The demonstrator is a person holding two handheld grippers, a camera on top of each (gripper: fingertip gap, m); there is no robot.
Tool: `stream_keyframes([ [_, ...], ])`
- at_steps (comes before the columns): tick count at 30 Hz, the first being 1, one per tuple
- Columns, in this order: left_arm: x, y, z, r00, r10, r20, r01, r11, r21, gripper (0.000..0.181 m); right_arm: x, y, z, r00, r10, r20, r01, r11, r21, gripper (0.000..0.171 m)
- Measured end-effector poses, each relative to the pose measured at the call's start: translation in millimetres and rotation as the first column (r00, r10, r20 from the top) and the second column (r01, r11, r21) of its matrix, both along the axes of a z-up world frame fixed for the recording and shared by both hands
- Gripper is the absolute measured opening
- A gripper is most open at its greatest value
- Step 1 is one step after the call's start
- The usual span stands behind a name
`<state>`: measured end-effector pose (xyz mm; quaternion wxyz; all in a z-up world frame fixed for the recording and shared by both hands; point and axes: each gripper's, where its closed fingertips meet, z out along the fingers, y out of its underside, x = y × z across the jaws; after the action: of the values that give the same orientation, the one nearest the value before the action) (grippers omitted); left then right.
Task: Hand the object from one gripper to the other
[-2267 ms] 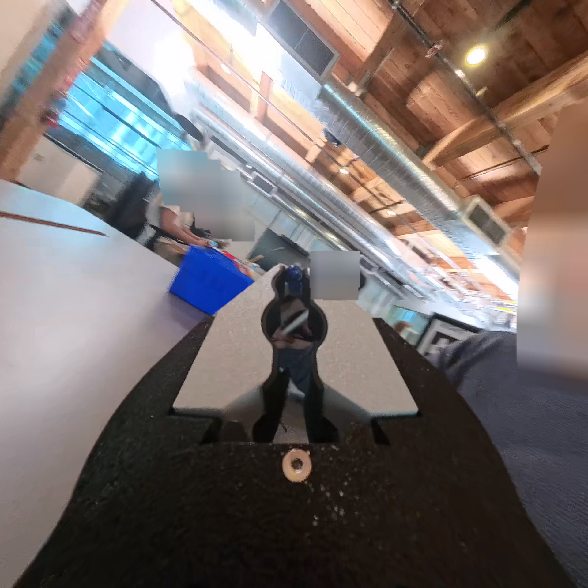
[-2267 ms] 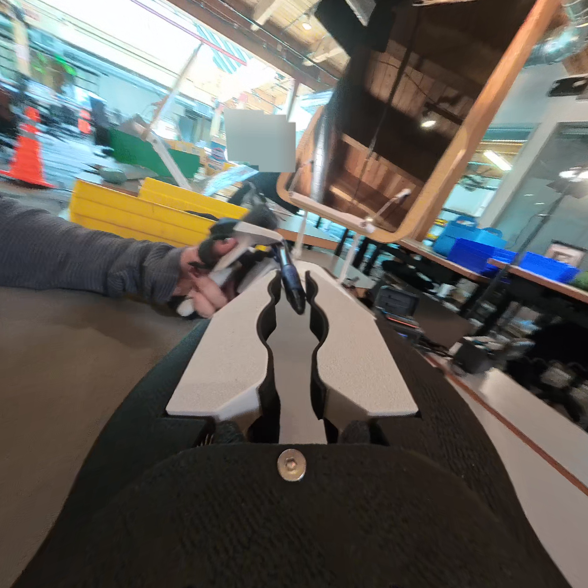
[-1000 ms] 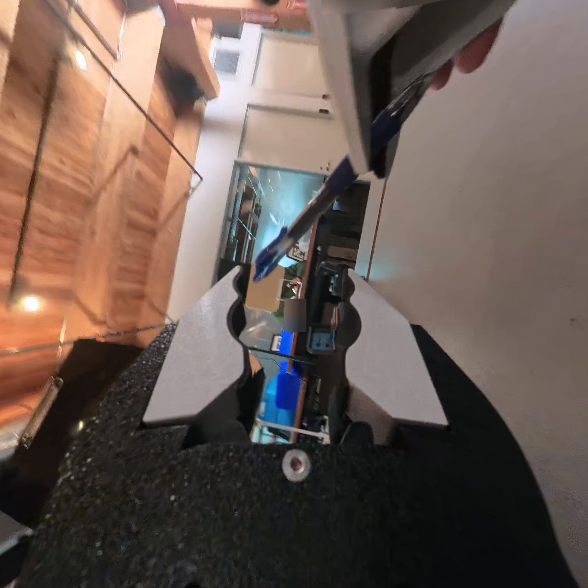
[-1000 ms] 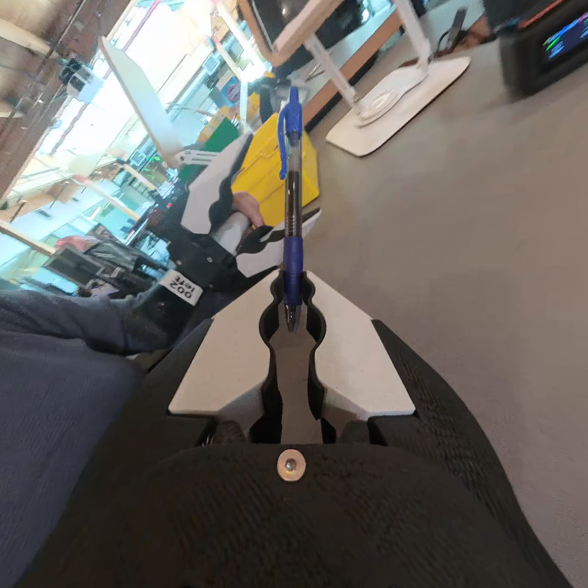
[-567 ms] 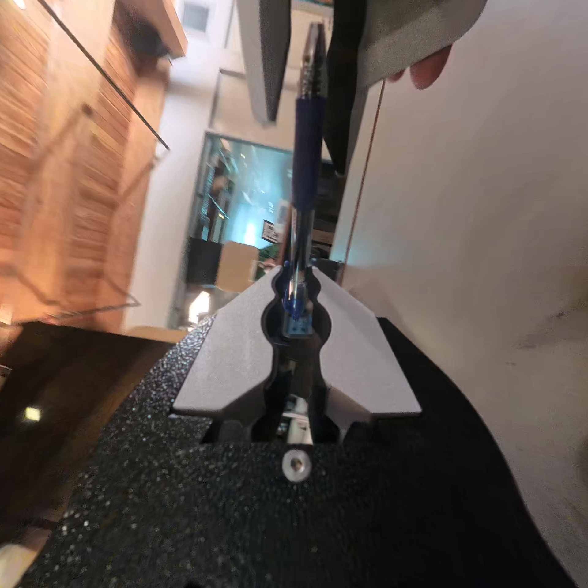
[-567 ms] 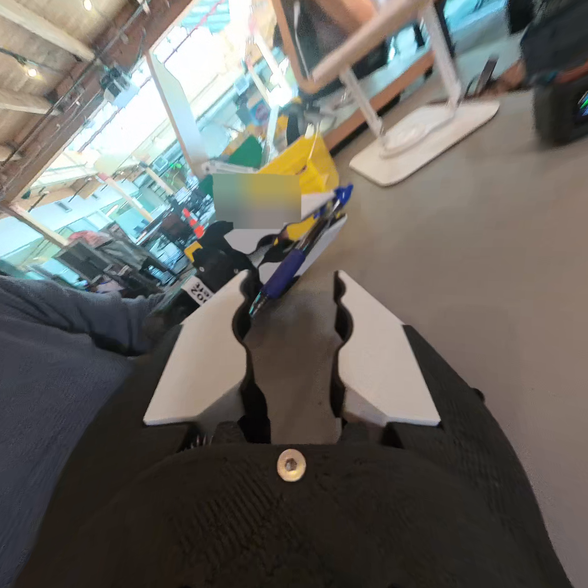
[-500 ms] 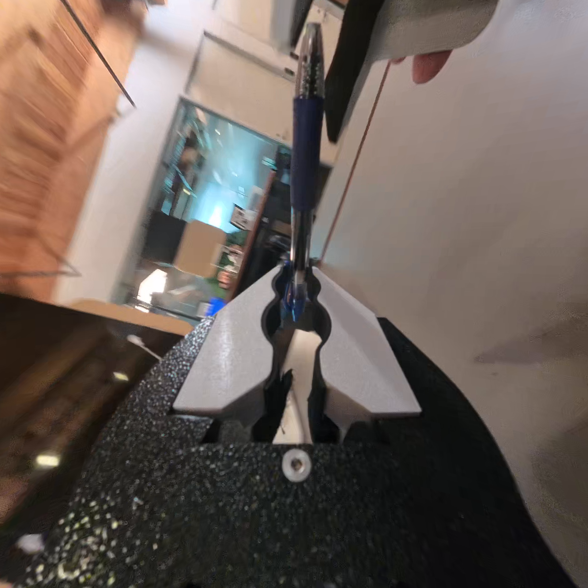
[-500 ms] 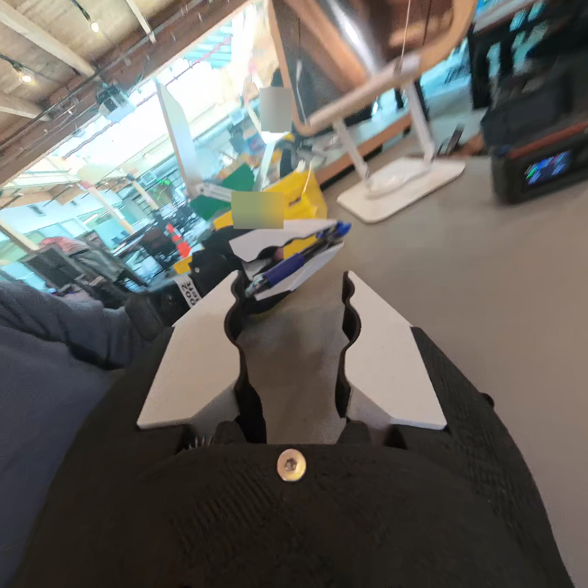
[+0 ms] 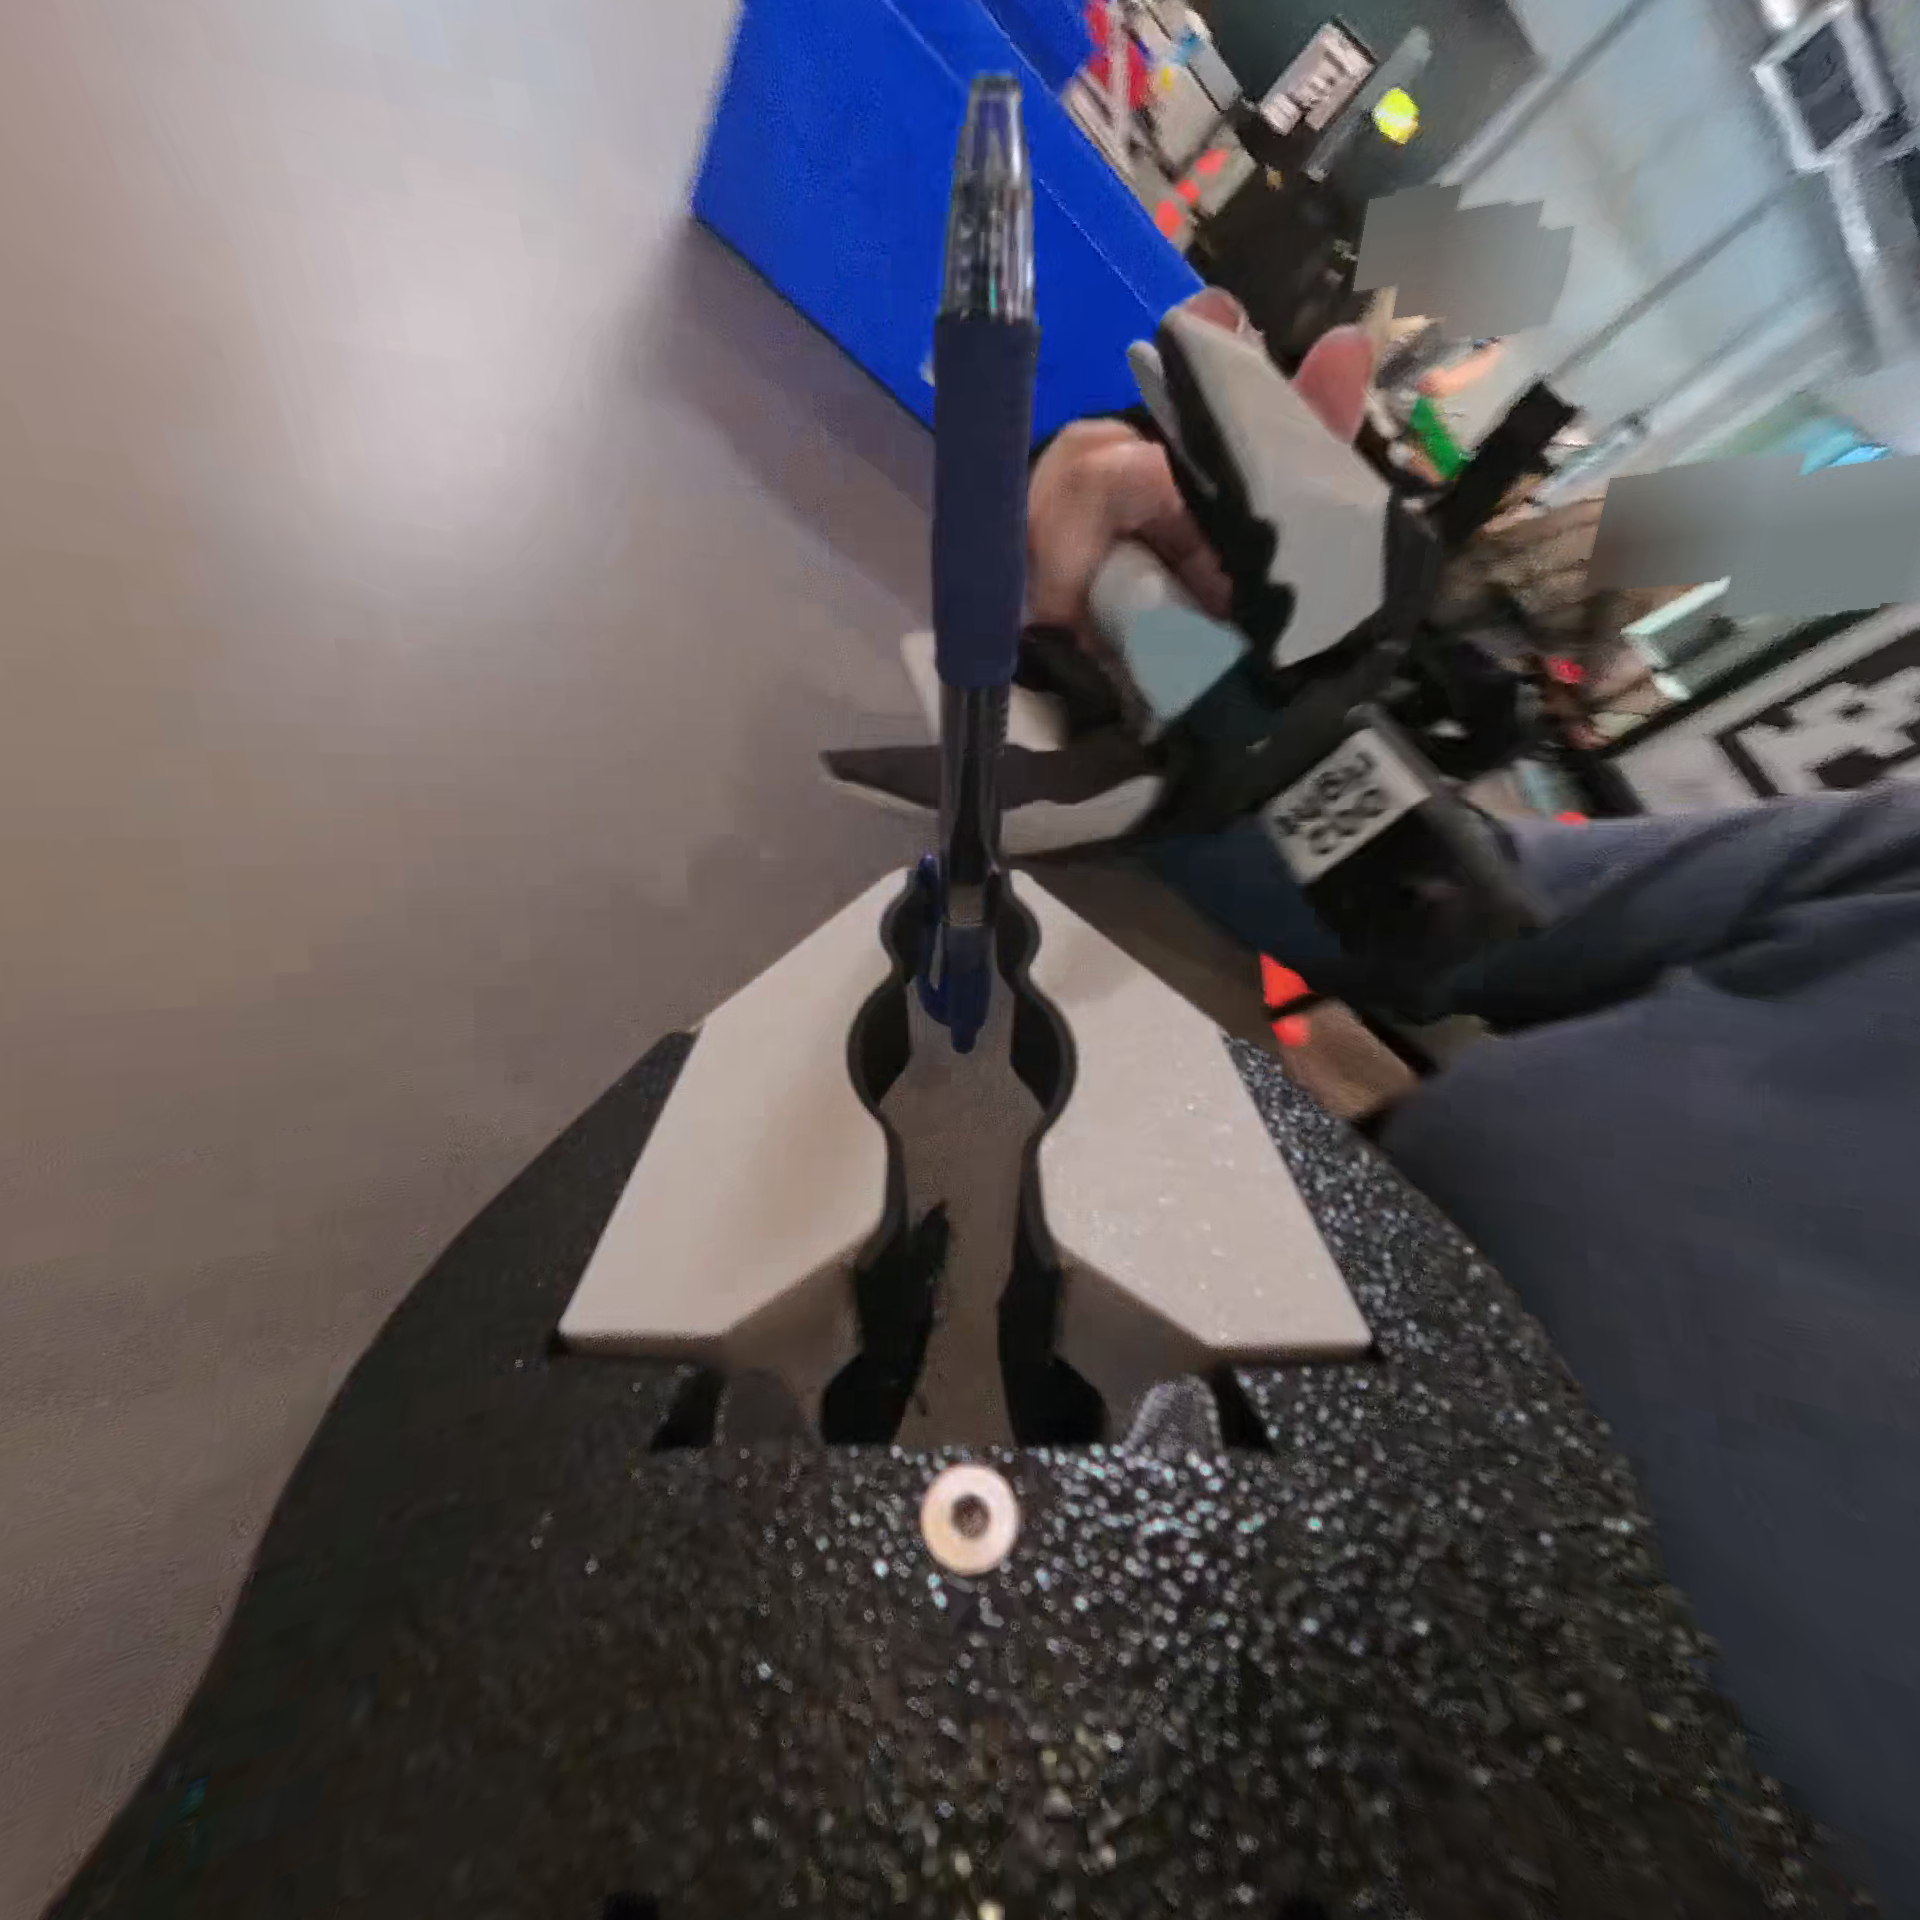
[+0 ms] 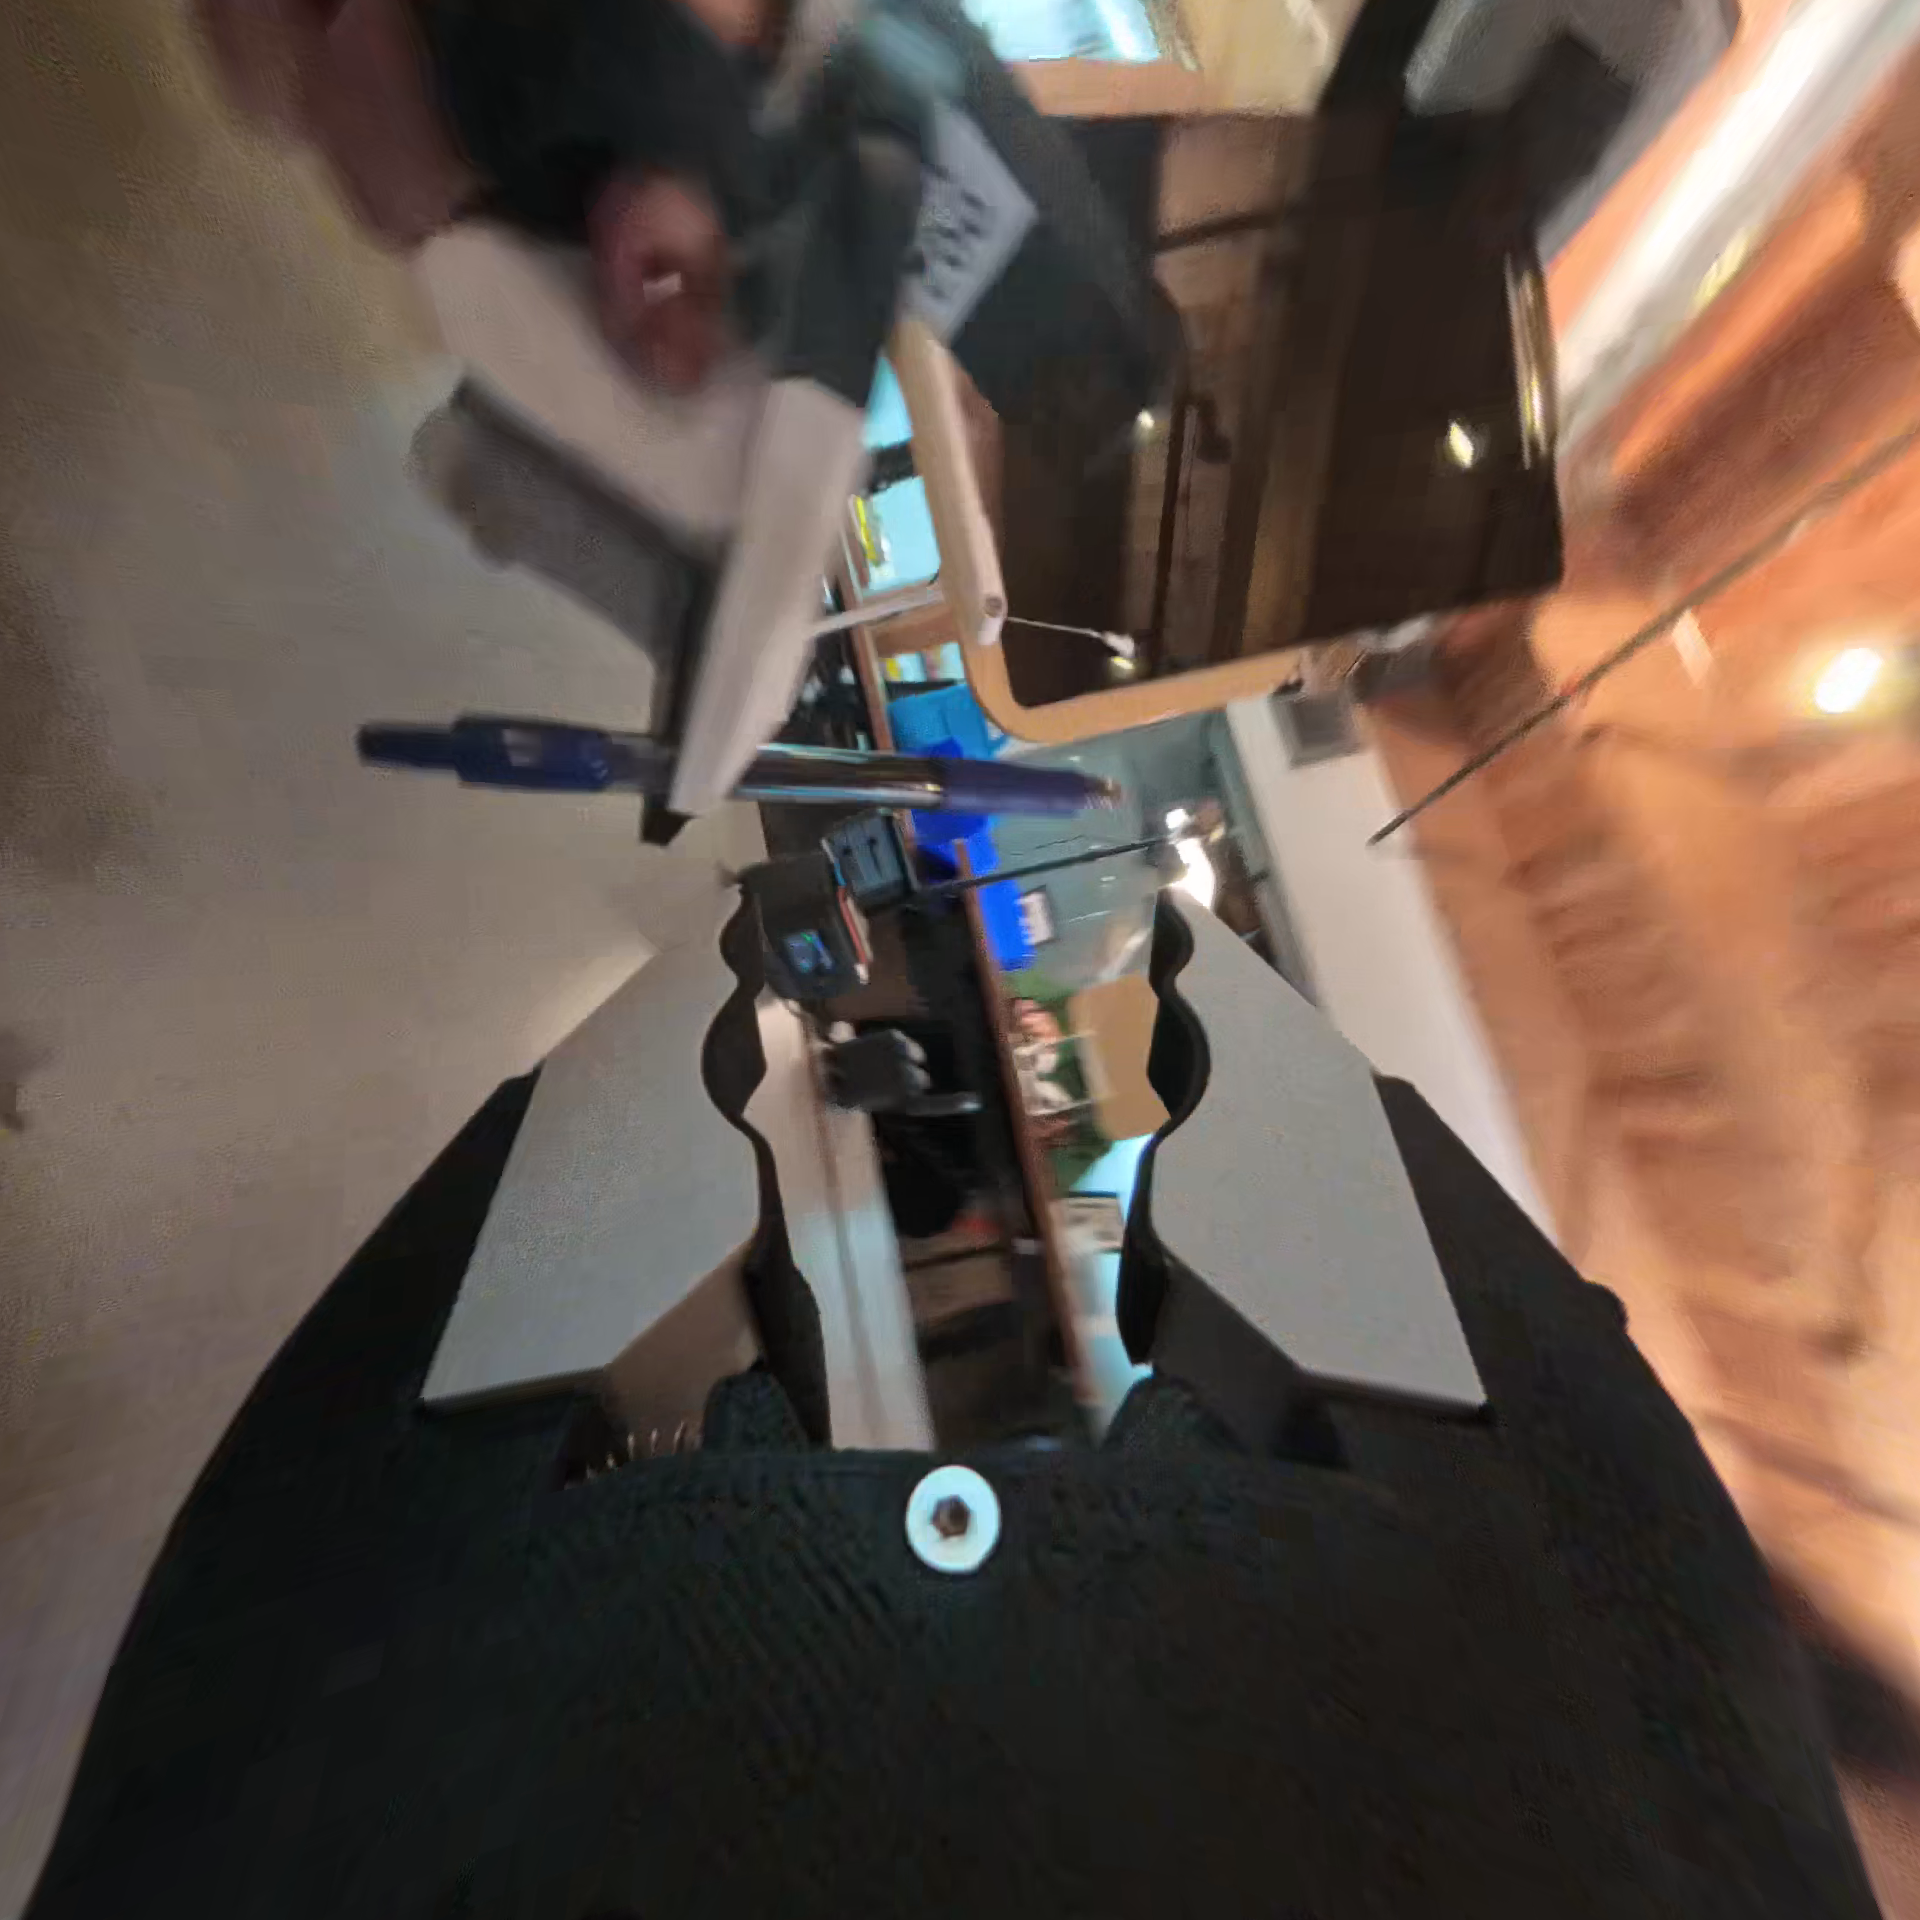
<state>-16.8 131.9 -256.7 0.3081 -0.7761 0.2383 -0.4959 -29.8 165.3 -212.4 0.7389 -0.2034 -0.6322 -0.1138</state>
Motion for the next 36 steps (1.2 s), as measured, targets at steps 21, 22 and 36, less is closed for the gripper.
stream_keyframes([
  [21,-8.6,4.4,53.7,0.969,-0.034,0.246,-0.047,0.947,0.318,0.101,6.3,26.9,-13.0,0.996,-0.074,-0.041,0.040,0.836,-0.548,0.009],
  [22,-16.7,13.1,58.5,0.973,0.031,0.227,-0.123,0.908,0.400,0.103,7.2,30.1,-15.5,0.995,-0.077,-0.056,0.022,0.758,-0.652,0.009],
  [36,17.9,20.7,49.6,0.956,0.282,-0.085,-0.114,0.620,0.776,0.036,1.6,-14.2,-80.9,0.962,0.093,0.257,0.219,0.303,-0.927,0.009],
])
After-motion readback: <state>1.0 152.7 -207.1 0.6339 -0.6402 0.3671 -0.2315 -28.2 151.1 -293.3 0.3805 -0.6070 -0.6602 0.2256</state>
